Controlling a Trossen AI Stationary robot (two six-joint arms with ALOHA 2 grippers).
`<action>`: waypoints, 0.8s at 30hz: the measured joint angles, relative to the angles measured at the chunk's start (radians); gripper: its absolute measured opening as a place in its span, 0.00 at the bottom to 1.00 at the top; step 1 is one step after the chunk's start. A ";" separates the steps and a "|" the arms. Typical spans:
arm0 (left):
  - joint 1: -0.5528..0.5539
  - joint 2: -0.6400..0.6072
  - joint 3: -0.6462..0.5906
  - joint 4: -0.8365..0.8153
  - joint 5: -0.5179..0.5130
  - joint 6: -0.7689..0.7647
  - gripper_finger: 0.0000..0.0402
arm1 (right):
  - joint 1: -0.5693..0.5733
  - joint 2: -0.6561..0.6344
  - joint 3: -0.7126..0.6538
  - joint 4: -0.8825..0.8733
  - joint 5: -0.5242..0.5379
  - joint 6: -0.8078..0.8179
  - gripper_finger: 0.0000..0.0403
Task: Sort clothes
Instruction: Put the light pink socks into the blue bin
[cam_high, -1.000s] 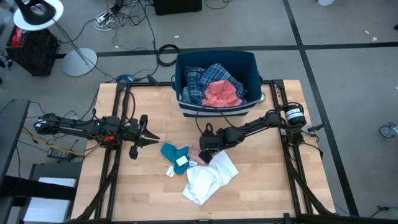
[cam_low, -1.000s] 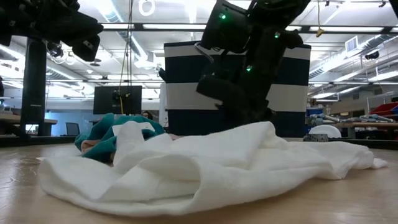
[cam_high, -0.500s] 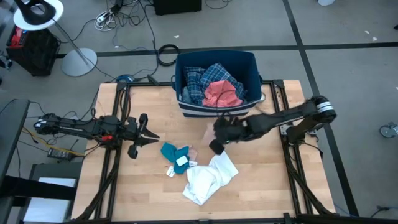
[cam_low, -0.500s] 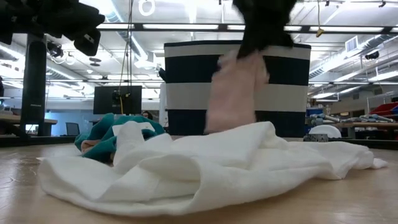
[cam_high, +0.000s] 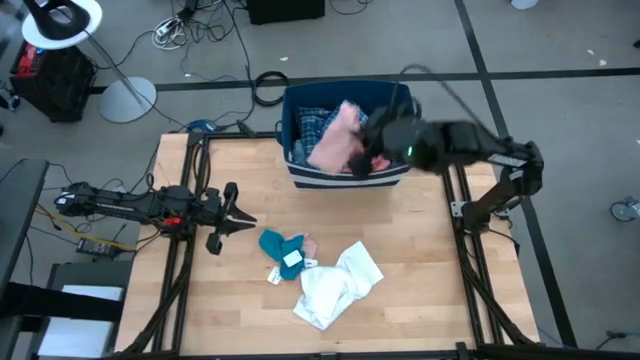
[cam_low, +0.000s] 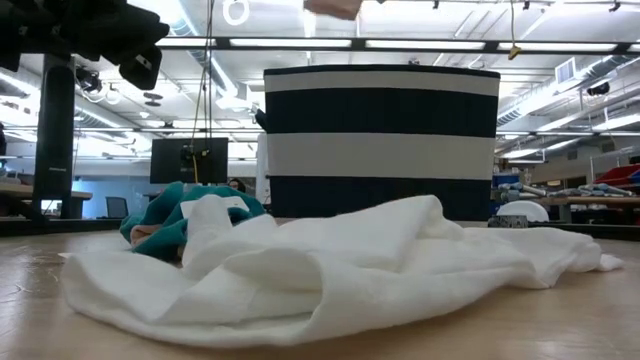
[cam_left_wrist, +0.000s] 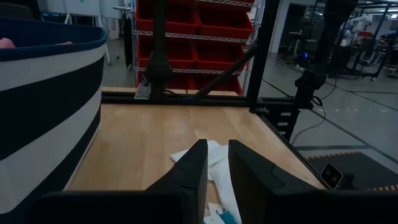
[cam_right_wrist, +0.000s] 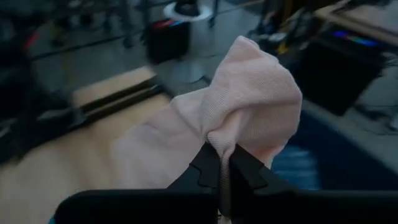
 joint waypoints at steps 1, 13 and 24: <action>0.000 0.000 0.000 0.001 0.000 0.000 0.17 | -0.028 0.000 0.011 0.005 -0.001 -0.013 0.01; 0.000 0.000 0.000 -0.003 0.000 -0.001 0.17 | -0.358 0.178 0.009 -0.140 -0.355 0.044 0.01; 0.000 0.000 0.000 -0.004 0.001 -0.002 0.17 | -0.505 0.520 0.010 -0.250 -0.666 0.131 0.01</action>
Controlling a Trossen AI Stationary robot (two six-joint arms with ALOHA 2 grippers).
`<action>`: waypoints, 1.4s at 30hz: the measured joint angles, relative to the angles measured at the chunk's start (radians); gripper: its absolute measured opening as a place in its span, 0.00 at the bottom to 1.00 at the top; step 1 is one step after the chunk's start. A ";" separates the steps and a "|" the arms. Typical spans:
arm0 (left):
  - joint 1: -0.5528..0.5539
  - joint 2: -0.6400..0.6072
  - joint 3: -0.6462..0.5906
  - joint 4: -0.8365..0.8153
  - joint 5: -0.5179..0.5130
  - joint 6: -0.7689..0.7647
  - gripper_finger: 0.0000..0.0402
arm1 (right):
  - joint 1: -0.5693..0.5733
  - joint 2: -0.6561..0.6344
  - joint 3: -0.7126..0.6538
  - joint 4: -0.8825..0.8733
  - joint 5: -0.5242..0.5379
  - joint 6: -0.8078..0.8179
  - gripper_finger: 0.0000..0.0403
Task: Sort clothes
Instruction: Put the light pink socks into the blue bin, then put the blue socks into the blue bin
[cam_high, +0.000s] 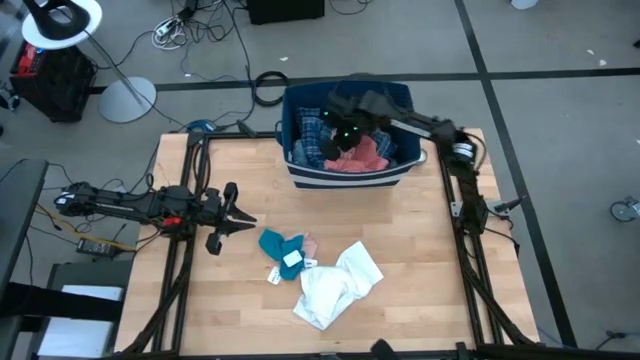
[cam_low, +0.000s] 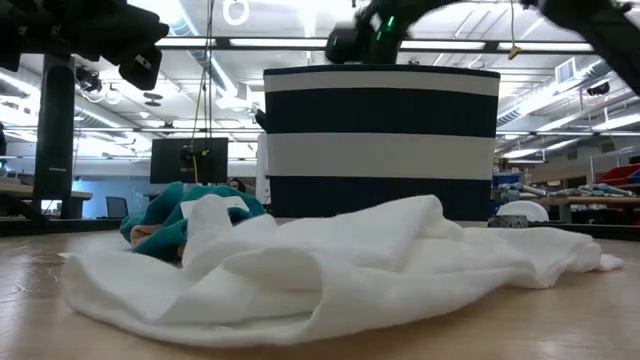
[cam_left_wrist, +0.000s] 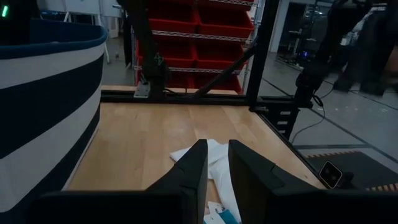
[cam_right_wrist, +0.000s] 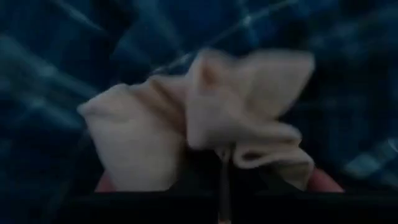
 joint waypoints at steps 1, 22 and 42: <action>0.000 0.000 0.000 -0.001 0.000 0.000 0.17 | -0.006 0.030 0.001 0.000 -0.018 0.000 0.01; 0.000 0.000 0.000 -0.024 0.001 0.000 0.17 | -0.025 -0.032 -0.005 0.093 -0.076 0.016 0.28; 0.000 0.014 0.000 -0.022 0.001 -0.030 0.17 | 0.214 -0.521 -0.002 0.068 0.104 -0.007 0.43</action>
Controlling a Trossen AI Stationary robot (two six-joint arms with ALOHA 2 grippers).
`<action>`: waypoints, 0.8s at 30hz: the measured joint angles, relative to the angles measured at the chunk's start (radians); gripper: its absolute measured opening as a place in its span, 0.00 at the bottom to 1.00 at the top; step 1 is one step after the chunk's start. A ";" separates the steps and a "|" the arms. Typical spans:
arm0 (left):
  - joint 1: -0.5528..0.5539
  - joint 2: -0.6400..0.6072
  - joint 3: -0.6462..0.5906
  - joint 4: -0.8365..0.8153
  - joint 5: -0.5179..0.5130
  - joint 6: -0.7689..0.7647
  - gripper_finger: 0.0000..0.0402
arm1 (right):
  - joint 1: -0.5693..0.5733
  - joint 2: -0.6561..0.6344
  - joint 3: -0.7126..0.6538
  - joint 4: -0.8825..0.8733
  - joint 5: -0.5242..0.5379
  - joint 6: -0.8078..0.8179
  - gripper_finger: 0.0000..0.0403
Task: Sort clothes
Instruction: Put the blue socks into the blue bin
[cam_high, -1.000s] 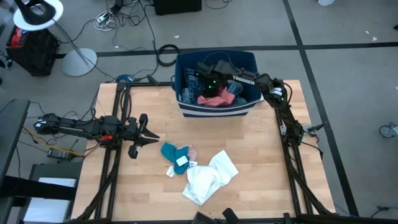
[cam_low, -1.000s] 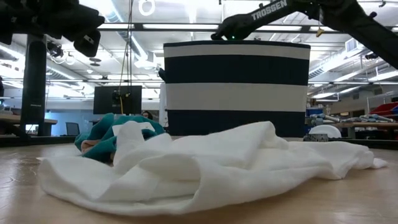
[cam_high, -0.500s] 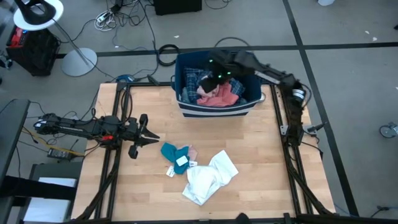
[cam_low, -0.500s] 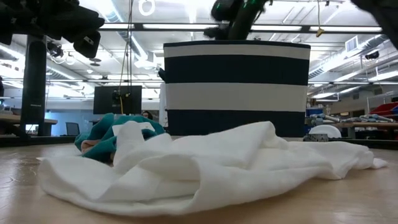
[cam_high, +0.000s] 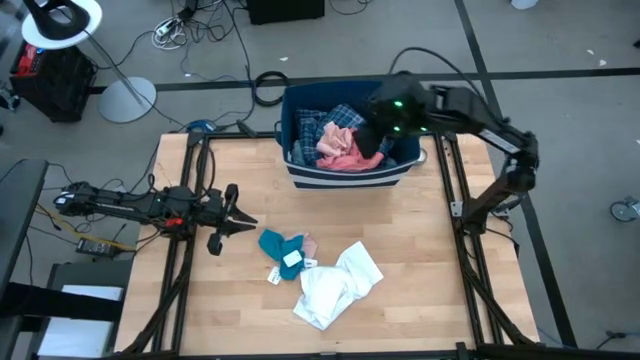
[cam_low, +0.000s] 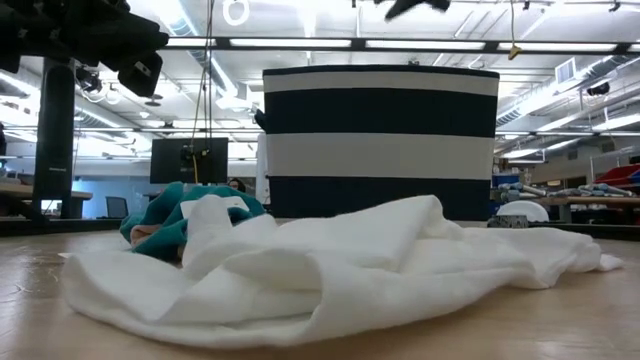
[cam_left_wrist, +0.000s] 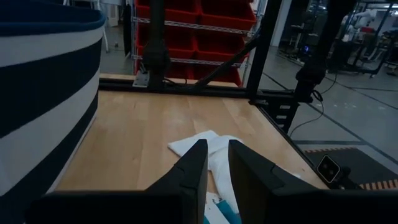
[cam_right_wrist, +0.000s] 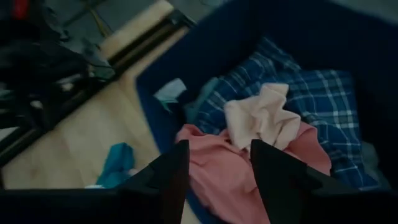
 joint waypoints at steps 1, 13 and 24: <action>0.000 0.000 0.000 0.003 0.000 0.000 0.17 | 0.019 -0.017 0.000 0.000 0.003 0.000 0.43; -0.003 0.000 0.000 0.034 0.005 -0.027 0.17 | 0.279 -0.097 0.001 -0.001 0.126 0.123 0.42; -0.003 0.000 0.000 0.047 0.032 -0.075 0.17 | 0.515 -0.083 -0.109 0.061 0.399 0.213 0.42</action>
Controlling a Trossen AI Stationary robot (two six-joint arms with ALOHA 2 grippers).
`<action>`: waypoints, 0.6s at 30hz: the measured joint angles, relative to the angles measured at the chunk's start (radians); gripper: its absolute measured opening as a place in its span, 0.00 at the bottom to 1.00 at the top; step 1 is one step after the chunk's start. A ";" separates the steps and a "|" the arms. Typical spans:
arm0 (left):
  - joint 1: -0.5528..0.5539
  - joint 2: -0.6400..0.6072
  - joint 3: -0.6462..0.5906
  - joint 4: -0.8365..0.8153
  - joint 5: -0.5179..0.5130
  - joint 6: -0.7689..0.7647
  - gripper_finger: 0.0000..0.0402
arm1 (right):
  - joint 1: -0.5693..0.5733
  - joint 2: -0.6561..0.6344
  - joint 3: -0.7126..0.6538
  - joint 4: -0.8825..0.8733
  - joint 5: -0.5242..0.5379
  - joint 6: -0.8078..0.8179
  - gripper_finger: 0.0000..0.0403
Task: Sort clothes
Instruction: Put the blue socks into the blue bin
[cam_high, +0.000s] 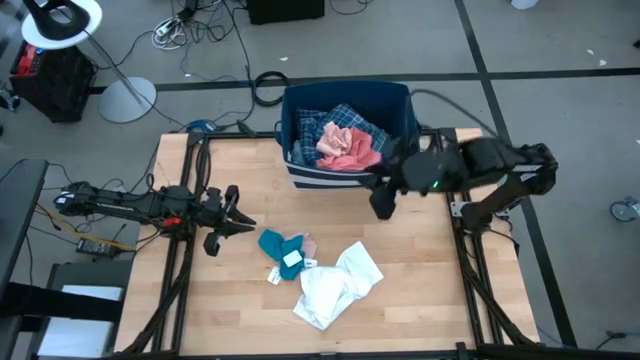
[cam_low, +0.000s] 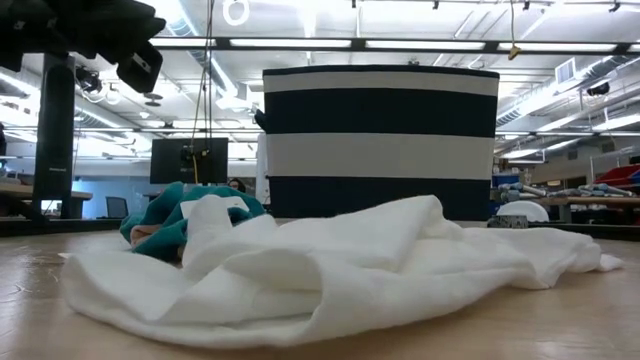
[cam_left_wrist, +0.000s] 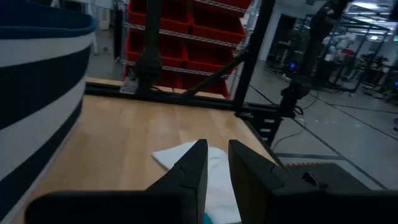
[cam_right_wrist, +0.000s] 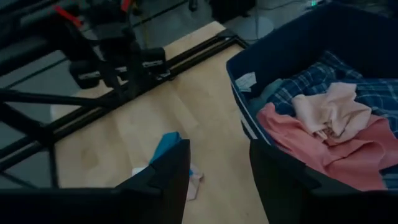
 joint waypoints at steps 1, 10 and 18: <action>0.000 0.000 0.000 0.000 -0.007 0.000 0.17 | 0.015 0.000 -0.029 0.006 0.021 0.023 0.42; 0.000 0.000 0.000 -0.002 -0.063 -0.001 0.17 | 0.065 0.001 -0.378 0.349 -0.004 0.156 0.41; 0.000 0.001 0.000 -0.047 -0.043 -0.041 0.17 | 0.059 0.001 -0.594 0.558 -0.086 0.260 0.41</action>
